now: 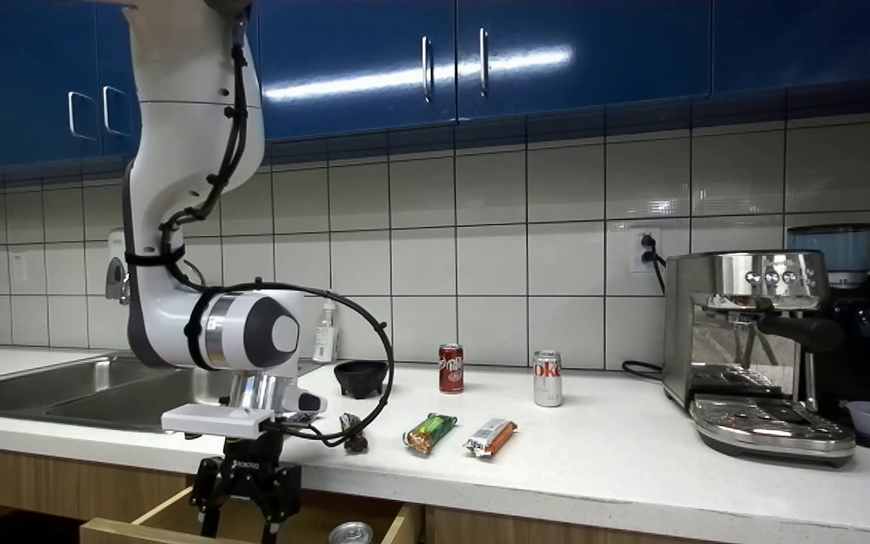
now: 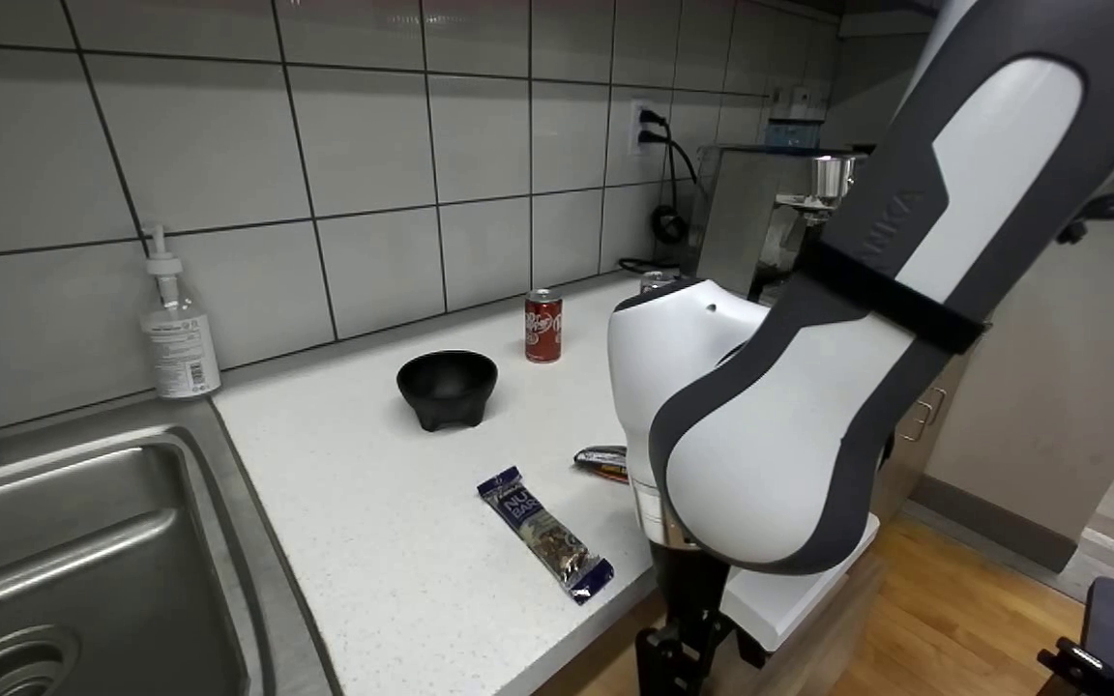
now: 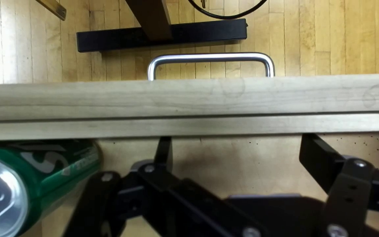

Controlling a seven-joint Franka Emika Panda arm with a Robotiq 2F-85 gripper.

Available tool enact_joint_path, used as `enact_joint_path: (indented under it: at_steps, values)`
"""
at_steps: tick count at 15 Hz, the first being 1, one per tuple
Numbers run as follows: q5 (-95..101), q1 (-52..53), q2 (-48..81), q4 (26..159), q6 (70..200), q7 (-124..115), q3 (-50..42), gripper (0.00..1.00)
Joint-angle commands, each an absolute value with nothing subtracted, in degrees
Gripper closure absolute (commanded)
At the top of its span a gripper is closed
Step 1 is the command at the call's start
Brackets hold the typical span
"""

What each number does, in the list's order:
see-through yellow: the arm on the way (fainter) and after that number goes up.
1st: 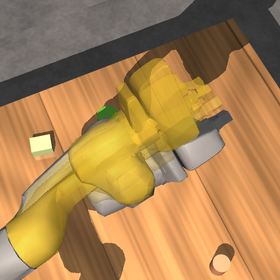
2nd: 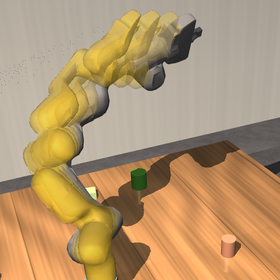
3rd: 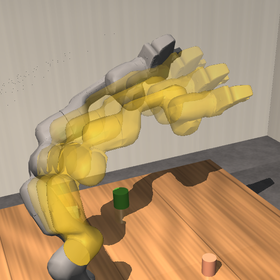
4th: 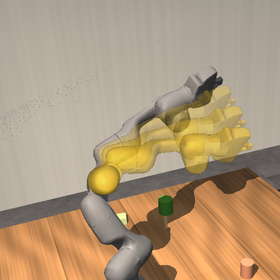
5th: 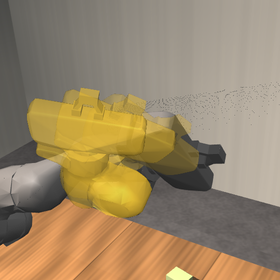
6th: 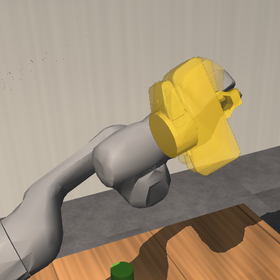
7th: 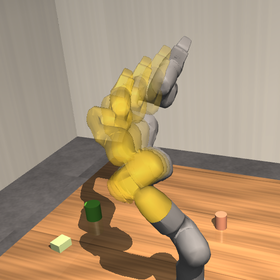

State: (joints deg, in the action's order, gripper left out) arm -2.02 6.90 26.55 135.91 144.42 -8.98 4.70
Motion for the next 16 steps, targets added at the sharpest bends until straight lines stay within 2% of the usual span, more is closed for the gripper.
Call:
enact_joint_path:
  at_steps: [1,16]
  values:
    - [-3.88,6.57,23.45,139.62,143.23,-8.31,5.44,0.00]
    - [-11.45,5.87,18.61,148.92,144.76,-8.01,7.19,0.00]
